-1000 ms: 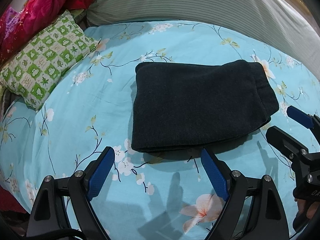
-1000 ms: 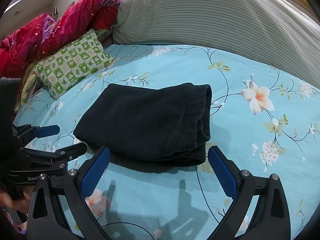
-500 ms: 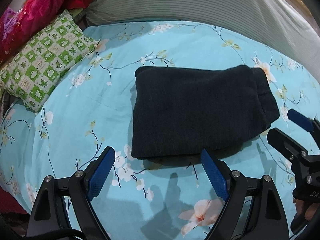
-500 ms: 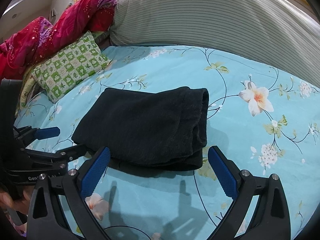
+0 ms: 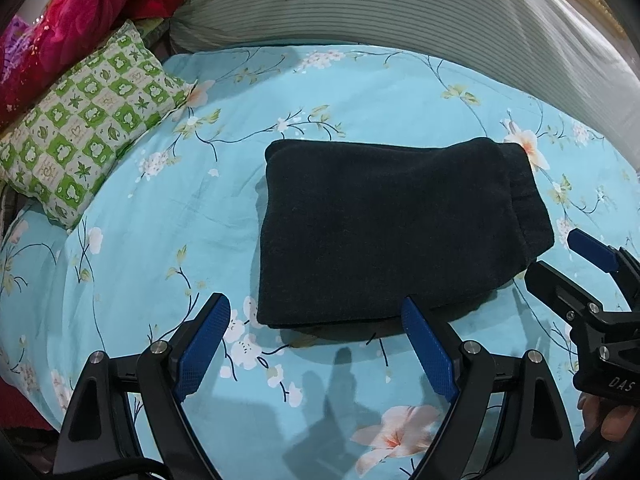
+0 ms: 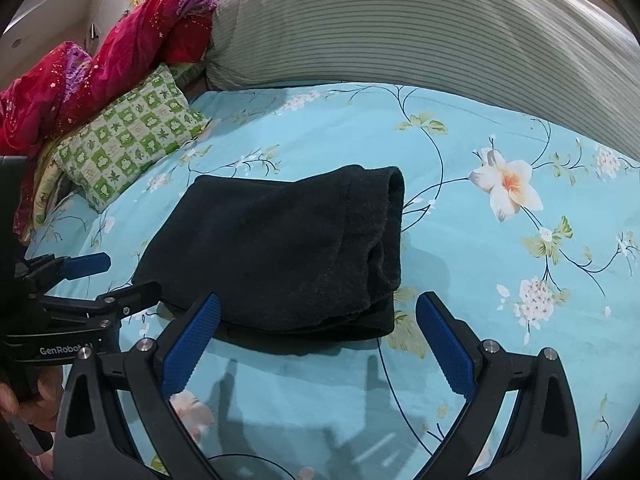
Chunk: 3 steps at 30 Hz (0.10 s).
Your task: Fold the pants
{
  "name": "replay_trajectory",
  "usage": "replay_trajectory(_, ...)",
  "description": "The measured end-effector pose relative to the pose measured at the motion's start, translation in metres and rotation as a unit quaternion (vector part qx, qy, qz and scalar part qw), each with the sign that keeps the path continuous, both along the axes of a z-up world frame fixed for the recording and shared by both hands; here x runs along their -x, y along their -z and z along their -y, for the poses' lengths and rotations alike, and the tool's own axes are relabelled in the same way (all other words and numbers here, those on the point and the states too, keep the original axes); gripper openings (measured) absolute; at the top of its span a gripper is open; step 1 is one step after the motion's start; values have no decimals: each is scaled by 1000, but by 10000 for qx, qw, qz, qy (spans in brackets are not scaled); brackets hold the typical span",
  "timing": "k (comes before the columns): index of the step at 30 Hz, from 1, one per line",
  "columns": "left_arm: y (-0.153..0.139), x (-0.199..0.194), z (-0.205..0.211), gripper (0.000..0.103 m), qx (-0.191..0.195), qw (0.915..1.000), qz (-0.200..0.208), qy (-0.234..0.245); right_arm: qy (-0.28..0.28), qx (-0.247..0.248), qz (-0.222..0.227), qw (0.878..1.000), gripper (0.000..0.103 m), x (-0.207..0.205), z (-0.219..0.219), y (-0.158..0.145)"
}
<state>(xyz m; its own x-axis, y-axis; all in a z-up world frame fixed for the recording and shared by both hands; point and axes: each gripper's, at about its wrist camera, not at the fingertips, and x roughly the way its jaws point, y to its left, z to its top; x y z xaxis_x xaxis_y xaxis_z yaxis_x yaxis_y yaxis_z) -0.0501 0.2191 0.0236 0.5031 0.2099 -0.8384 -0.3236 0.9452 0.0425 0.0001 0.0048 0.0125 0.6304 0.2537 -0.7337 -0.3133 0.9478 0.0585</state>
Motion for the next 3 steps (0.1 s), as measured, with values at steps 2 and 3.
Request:
replay_trajectory(2, -1, -1, 0, 88, 1, 10000, 2, 7, 10, 0, 5, 10000, 98, -1, 1, 0)
replay_trajectory(3, -1, -2, 0, 88, 33, 10000, -15, 10, 13, -8, 12, 10000, 98, -1, 1, -1)
